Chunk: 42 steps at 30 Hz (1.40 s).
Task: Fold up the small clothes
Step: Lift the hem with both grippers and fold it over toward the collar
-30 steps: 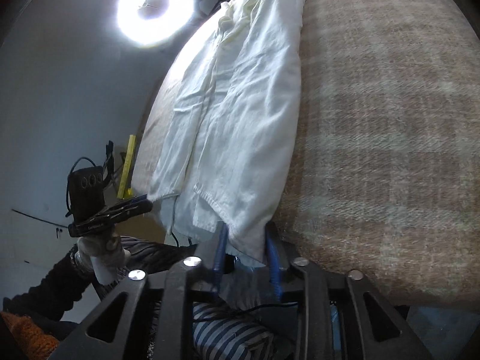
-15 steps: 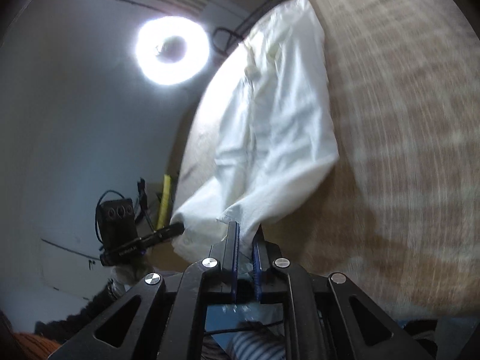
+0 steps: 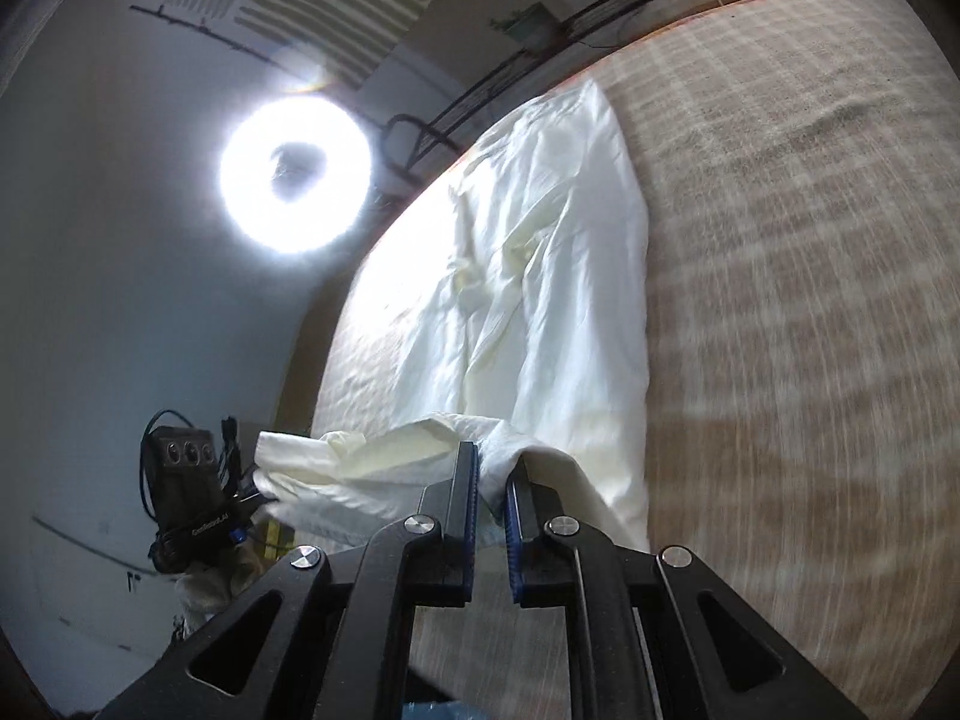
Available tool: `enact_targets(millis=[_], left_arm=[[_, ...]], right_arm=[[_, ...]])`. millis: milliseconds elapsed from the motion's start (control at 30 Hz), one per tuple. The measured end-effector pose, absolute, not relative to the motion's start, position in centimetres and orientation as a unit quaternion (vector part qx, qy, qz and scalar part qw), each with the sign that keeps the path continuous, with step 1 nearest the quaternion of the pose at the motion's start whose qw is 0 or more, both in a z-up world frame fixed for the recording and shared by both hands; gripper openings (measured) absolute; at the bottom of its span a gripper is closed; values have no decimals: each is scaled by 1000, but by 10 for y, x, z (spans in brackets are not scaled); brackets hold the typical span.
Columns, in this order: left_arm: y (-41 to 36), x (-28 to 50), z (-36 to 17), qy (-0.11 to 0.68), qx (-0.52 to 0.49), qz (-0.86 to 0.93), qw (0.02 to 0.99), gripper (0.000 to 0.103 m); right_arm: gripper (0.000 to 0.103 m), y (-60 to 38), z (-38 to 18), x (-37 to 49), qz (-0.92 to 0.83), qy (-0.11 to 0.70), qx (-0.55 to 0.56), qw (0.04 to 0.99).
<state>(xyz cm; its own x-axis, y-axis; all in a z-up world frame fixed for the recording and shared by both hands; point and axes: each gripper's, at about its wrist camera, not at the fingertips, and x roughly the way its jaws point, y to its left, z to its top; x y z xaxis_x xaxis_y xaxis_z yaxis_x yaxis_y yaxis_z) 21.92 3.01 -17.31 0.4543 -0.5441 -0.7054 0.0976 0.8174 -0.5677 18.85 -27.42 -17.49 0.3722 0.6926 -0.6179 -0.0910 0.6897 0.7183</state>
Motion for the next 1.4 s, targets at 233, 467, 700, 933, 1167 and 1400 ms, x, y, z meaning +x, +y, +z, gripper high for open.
enact_targets(millis=[233,467,700,933,1167,1400], left_arm=[[42,252,-190,490,-263,-170,813,6],[54,264,-179,468,-283,-168,820,50],[73,250,-178,455,-269,-153,835,53],[62,254,-211,492,-247,-153,821,53],[38,259,-219,505,-195,-183,820,3],[75,258,-211,448,-367,-300,758,2]], right_arm=[[6,-268,-187,221,233,505,297,776],[36,-278,-194,234,226,510,300,774],[37,-287,-189,227,216,503,262,795],[37,-267,-204,224,227,534,203,789],[16,-250,-208,232,219,529,160,804],[7,-273,-195,223,294,475,232,796]])
